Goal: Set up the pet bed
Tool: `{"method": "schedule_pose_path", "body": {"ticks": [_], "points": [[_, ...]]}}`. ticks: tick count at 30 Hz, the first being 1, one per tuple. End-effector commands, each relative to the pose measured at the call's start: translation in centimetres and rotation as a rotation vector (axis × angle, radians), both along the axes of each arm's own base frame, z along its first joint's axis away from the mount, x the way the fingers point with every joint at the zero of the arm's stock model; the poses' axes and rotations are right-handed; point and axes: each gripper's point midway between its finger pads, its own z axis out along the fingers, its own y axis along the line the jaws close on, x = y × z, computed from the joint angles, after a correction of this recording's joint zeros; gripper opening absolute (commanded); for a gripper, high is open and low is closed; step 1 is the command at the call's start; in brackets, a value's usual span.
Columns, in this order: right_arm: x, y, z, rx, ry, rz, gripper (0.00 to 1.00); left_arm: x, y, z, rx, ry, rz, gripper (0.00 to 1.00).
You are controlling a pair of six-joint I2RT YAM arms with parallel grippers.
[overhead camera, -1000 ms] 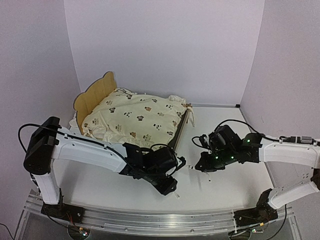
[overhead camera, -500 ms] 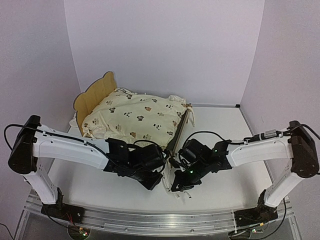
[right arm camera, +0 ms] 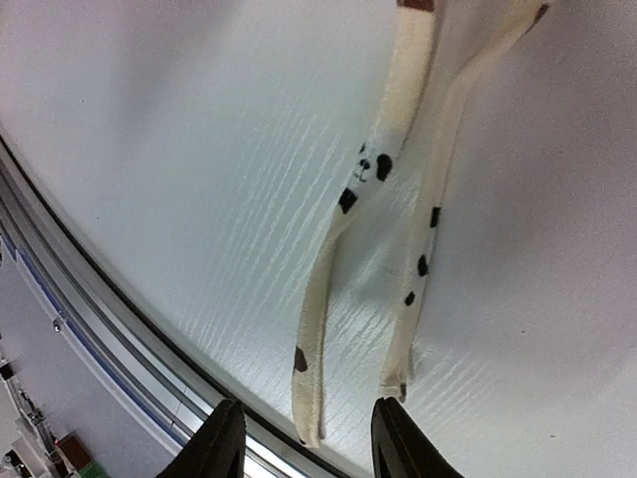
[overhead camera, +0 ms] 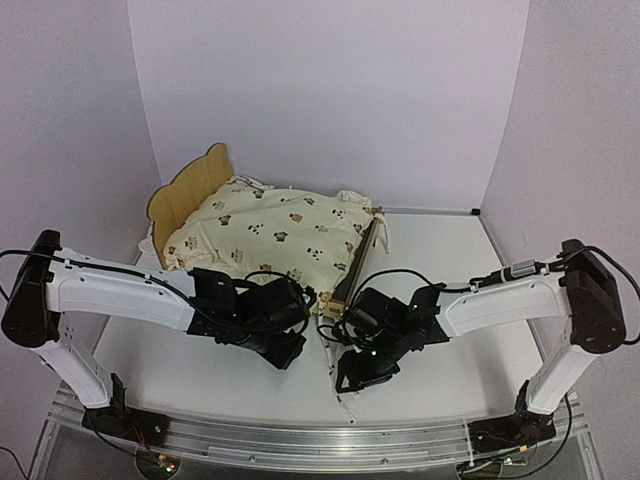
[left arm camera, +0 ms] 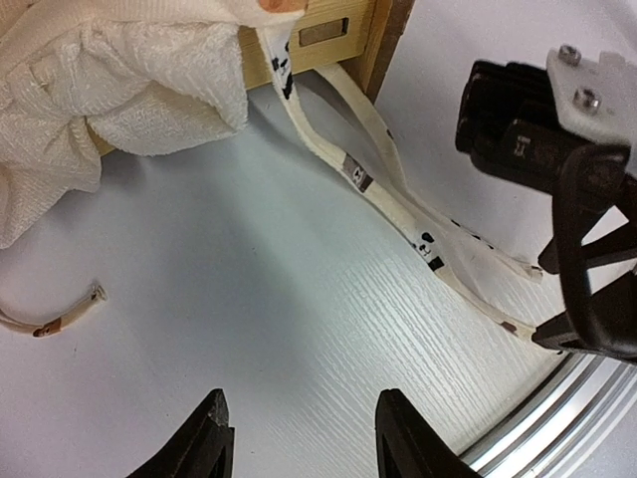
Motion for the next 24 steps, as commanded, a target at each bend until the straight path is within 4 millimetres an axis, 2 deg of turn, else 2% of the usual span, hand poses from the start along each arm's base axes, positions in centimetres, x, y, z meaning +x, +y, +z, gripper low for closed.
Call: {"method": "schedule_pose_path", "body": {"ticks": [1,7,17,20,24], "points": [[2.3,-1.1,2.0,-0.063,-0.141,-0.018,0.44,0.3,-0.5,1.3,-0.051,-0.024,-0.002,0.49],[2.8,-0.9,-0.2,-0.131,-0.132,-0.023,0.39,0.2,-0.4,1.2,-0.055,-0.024,-0.005,0.48],[3.1,-0.6,-2.6,-0.199,-0.133,-0.010,0.33,0.2,0.1,1.0,-0.063,-0.022,-0.007,0.47],[3.3,-0.8,-3.1,-0.224,-0.149,-0.010,0.26,0.3,0.1,1.0,-0.066,-0.019,-0.008,0.46],[3.4,-1.0,-3.4,-0.245,-0.171,-0.008,0.10,0.4,0.1,1.0,-0.067,-0.020,-0.010,0.46]]}}
